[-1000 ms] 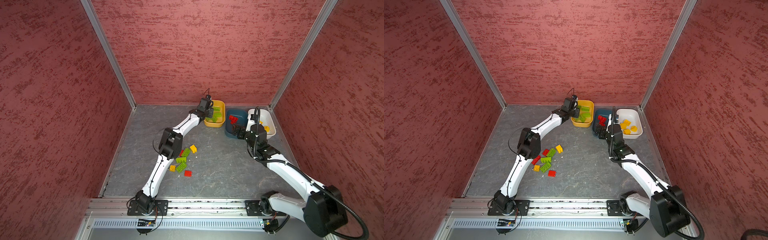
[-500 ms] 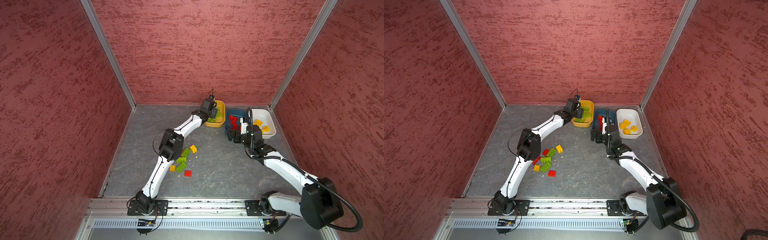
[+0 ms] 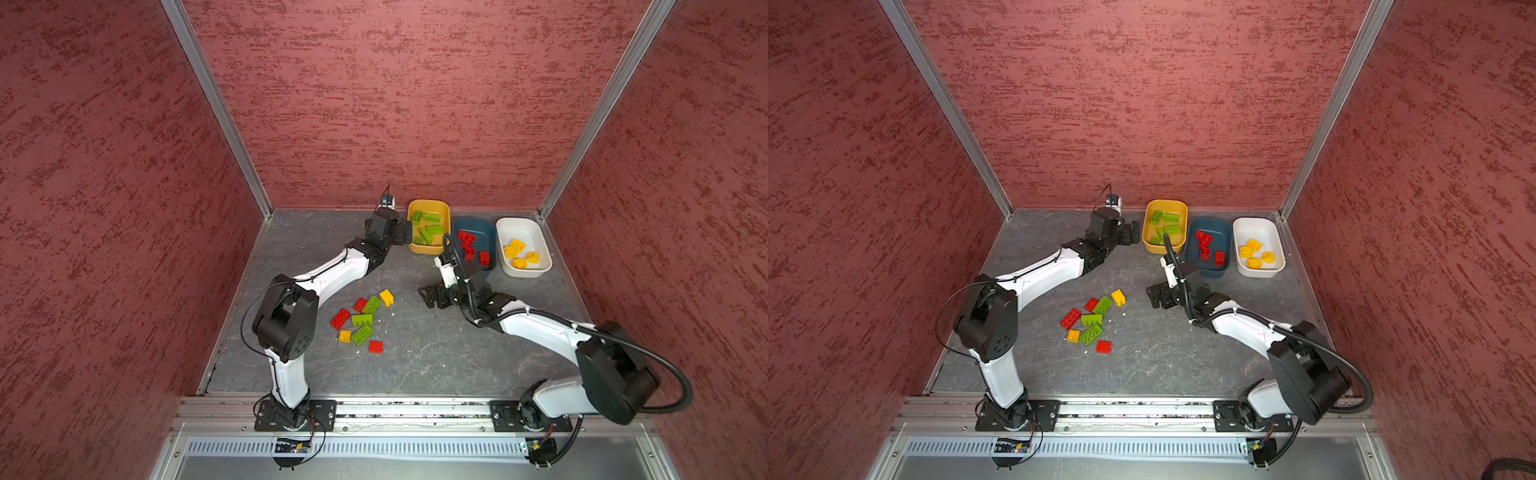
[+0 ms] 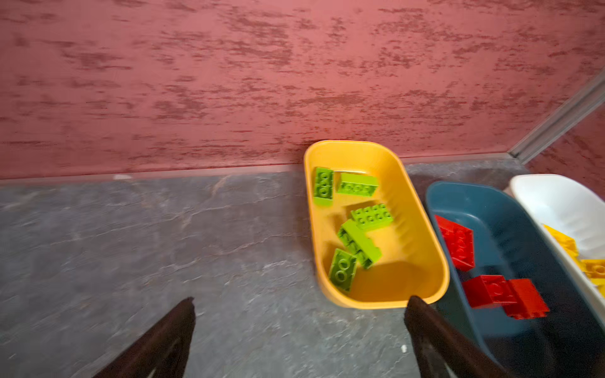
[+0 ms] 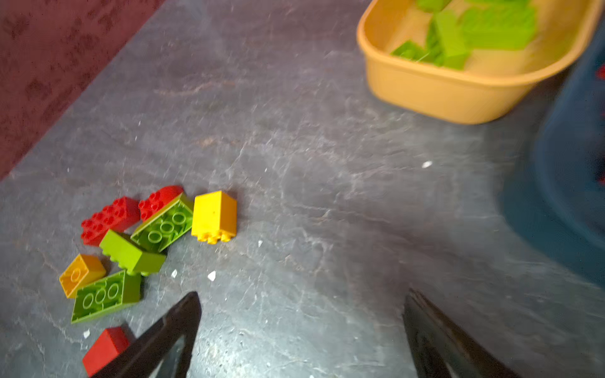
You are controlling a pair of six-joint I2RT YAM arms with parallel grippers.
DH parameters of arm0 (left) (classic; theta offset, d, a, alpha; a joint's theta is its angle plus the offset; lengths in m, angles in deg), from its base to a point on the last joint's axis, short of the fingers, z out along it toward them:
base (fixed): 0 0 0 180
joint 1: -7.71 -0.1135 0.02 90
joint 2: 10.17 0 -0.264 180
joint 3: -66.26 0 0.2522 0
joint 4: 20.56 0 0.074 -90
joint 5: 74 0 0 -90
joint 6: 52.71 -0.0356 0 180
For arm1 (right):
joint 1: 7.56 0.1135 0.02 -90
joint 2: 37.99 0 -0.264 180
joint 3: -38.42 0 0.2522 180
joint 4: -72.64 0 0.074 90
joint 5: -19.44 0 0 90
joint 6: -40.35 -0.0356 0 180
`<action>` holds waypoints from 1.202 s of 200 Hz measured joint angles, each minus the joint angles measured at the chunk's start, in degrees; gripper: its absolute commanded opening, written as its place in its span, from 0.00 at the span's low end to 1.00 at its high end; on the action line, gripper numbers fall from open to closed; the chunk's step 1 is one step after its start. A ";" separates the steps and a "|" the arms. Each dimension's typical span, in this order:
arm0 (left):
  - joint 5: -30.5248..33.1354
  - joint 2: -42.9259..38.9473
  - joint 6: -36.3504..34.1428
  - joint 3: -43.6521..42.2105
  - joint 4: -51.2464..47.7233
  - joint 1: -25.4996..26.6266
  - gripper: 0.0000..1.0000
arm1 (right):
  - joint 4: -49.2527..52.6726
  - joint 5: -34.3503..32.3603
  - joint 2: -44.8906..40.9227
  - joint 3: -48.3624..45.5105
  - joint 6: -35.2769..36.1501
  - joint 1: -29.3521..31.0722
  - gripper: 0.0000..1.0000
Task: Sort the legos into containers by color
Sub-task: 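Grasp a yellow brick in the pile with the right gripper while the left withdraws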
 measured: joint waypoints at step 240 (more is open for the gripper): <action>14.51 -12.94 19.61 -19.30 -17.09 -7.17 1.00 | -8.76 -2.80 30.58 18.34 8.57 12.31 0.32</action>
